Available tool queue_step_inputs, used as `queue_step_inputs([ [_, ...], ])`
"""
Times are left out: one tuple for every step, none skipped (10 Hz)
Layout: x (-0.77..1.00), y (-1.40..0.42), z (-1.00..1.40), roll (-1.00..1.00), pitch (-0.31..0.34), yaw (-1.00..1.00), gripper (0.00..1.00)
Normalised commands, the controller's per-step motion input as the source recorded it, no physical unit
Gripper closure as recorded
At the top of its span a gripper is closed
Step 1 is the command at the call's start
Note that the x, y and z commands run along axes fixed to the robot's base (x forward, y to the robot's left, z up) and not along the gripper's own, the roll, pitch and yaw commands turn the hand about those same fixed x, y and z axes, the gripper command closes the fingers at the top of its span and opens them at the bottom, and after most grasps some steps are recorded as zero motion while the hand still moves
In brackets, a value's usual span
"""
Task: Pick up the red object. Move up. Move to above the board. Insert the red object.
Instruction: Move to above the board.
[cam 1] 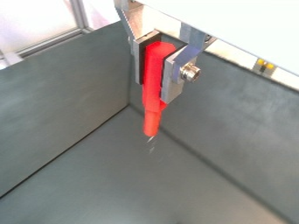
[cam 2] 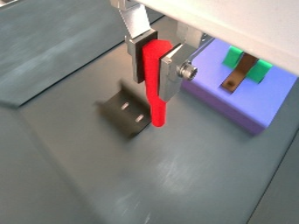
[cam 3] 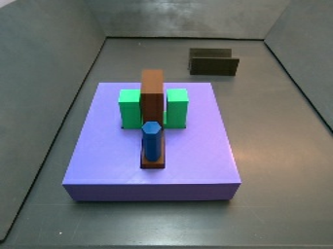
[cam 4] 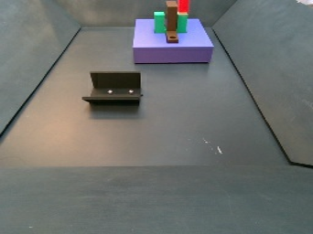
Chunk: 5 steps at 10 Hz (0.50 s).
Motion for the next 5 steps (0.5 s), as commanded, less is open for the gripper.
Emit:
queue_step_inputs([
  [-0.04,-1.4,0.13,-0.07,0.011,-0.03,1.0],
  [-0.04,-1.4,0.13,-0.04,0.021,-0.01,1.0],
  [-0.04,-1.4,0.13,-0.02,0.025,0.0,1.0],
  [-0.04,-1.4,0.13,-0.03,0.018,0.0,1.0],
  [-0.05,-1.4,0.14,-0.02,0.011,0.0,1.0],
])
